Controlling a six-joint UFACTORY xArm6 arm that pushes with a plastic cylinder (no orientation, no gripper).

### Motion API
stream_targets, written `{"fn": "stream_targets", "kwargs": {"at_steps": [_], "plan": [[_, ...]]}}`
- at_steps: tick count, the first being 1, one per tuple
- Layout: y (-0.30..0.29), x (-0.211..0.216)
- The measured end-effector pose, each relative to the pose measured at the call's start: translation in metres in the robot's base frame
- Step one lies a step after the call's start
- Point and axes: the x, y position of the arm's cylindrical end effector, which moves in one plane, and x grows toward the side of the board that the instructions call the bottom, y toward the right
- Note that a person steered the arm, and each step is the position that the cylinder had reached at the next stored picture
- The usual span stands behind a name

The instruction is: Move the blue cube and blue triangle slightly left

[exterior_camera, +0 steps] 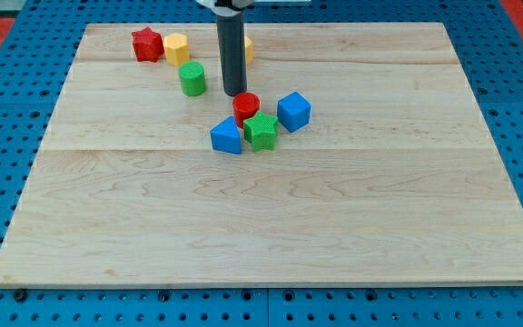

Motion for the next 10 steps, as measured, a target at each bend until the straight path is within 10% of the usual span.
{"fn": "stream_targets", "kwargs": {"at_steps": [2,5,7,10], "plan": [[-0.055,-0.016],[0.115,0.007],[-0.02,0.046],[-0.033,0.086]]}}
